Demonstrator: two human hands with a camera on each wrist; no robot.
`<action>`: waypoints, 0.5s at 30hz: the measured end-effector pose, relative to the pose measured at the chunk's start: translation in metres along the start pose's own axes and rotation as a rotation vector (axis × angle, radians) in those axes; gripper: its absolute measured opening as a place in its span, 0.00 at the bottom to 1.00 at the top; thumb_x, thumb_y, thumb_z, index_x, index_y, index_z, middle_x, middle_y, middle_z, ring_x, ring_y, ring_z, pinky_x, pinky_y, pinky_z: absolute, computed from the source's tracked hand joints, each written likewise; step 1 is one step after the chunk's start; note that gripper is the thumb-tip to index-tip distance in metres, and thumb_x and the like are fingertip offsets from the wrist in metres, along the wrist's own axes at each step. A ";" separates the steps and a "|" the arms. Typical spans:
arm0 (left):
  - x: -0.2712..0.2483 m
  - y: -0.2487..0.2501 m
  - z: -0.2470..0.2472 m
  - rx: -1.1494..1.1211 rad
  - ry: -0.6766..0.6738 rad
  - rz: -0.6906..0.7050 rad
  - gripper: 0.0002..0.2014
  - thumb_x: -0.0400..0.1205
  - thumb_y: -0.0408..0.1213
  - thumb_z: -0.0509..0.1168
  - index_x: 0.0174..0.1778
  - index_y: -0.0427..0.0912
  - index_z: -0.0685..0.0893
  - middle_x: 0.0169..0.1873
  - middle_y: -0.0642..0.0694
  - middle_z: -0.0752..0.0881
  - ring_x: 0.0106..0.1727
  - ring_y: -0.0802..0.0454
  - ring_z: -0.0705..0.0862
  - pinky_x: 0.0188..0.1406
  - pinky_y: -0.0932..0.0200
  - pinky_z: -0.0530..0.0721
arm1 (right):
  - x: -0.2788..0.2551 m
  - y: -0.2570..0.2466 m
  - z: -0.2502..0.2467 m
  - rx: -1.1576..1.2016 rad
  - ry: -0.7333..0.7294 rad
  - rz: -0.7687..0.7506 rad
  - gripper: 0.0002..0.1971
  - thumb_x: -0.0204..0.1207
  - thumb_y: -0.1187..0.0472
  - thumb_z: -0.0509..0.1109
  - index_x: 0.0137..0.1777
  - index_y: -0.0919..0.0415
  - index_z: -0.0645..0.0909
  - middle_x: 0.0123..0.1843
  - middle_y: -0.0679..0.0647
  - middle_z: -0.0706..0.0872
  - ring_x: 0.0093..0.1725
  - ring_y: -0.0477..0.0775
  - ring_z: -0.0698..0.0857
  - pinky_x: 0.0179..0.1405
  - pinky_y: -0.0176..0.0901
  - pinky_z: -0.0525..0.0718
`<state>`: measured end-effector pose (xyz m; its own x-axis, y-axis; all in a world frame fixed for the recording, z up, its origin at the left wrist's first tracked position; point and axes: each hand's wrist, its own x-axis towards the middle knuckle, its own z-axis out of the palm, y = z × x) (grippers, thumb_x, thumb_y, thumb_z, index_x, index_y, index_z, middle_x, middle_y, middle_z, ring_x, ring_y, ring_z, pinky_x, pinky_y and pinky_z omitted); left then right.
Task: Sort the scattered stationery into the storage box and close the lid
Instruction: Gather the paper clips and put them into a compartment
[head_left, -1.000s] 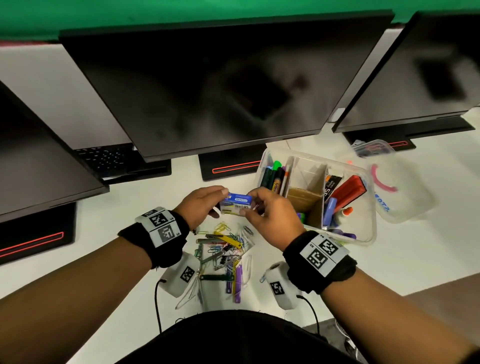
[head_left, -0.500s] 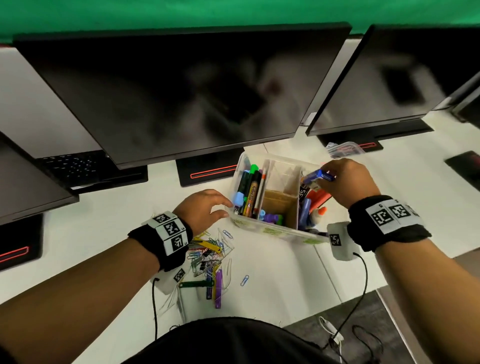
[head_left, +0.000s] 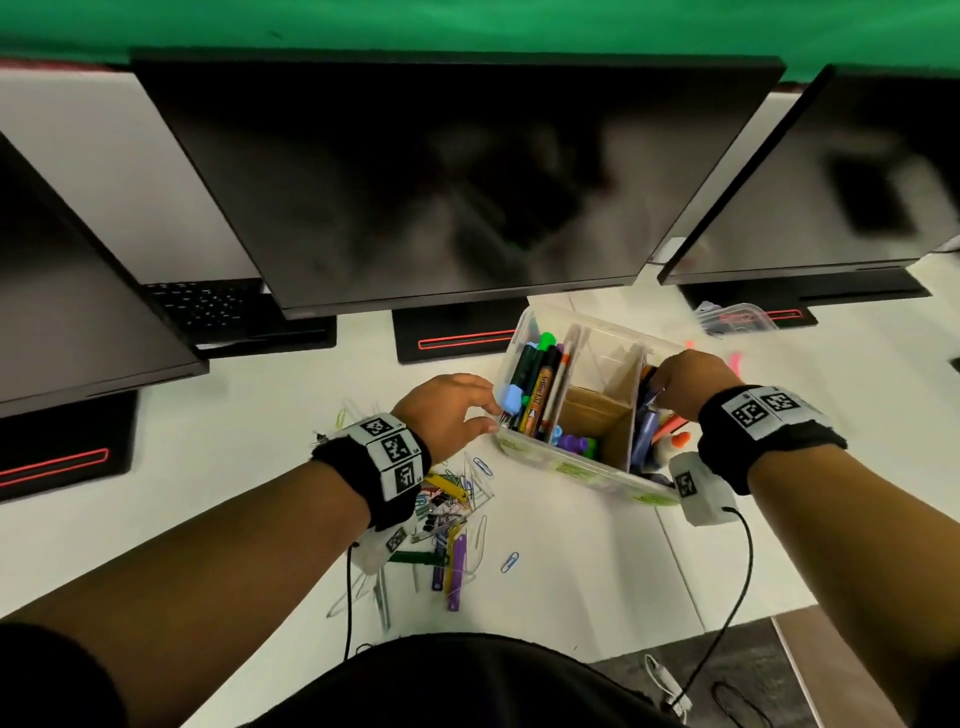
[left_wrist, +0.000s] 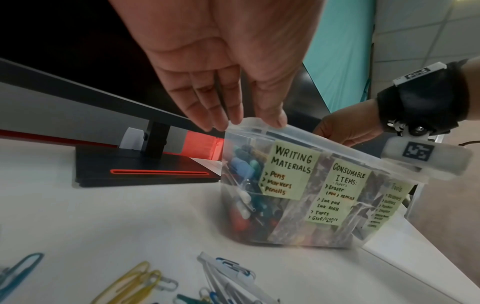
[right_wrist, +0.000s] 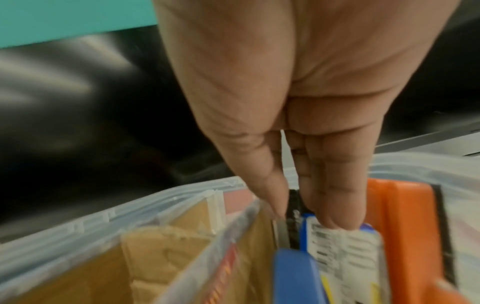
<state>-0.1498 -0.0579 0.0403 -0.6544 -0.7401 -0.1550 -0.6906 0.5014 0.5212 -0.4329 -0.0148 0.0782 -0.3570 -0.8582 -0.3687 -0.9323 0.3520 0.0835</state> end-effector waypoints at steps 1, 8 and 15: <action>0.000 0.000 0.000 -0.004 -0.002 -0.003 0.14 0.81 0.45 0.64 0.61 0.50 0.84 0.71 0.52 0.78 0.73 0.55 0.73 0.73 0.59 0.67 | 0.000 -0.002 -0.002 0.024 0.014 0.003 0.15 0.77 0.61 0.65 0.61 0.62 0.84 0.62 0.61 0.86 0.62 0.62 0.83 0.62 0.46 0.81; -0.004 -0.009 0.000 -0.020 -0.060 0.007 0.18 0.85 0.34 0.57 0.69 0.52 0.79 0.71 0.50 0.77 0.72 0.51 0.74 0.73 0.60 0.68 | -0.030 -0.057 -0.019 0.562 0.200 -0.128 0.06 0.74 0.63 0.71 0.50 0.56 0.86 0.50 0.54 0.88 0.45 0.54 0.84 0.48 0.38 0.75; -0.029 -0.064 0.004 0.024 -0.105 -0.127 0.22 0.83 0.31 0.58 0.72 0.52 0.75 0.71 0.47 0.77 0.70 0.48 0.76 0.71 0.60 0.70 | -0.086 -0.128 0.010 0.616 0.031 -0.493 0.08 0.74 0.62 0.73 0.52 0.56 0.86 0.48 0.48 0.87 0.44 0.48 0.84 0.49 0.36 0.81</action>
<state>-0.0873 -0.0666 0.0079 -0.5888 -0.7480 -0.3063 -0.7765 0.4182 0.4714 -0.2822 0.0172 0.0901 0.0792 -0.9760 -0.2031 -0.7867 0.0639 -0.6141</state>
